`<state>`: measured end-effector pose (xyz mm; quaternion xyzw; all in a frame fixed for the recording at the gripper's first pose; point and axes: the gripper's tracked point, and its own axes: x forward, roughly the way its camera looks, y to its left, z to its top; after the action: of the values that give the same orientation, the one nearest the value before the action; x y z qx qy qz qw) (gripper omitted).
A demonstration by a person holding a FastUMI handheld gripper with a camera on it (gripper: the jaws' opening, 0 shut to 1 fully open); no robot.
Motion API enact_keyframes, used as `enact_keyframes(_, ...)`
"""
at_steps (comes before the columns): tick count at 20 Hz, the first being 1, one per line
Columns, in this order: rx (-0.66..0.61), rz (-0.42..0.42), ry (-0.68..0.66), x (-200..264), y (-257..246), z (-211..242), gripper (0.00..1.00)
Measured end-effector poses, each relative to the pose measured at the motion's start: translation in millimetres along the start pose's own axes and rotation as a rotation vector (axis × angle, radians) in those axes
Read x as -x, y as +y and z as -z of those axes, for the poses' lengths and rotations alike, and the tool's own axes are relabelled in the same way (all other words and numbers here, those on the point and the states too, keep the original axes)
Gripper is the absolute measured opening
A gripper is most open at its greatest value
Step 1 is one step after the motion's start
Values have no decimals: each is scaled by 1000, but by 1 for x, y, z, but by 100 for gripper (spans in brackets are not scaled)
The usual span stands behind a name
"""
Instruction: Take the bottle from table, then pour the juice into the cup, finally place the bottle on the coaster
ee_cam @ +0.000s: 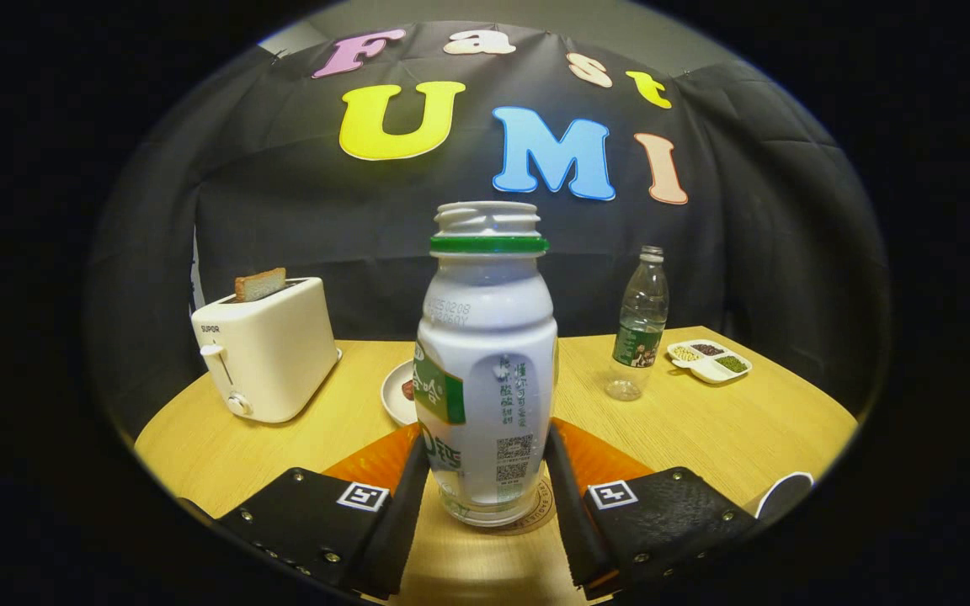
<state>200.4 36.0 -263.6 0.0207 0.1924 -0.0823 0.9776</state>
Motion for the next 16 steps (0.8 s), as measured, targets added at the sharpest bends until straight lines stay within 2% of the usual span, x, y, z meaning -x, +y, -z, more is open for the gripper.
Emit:
enact_keyframes(12, 52, -41, -22, -20, 6, 12, 73)
enact_keyframes(16, 47, -30, 0, -23, 1, 22, 74)
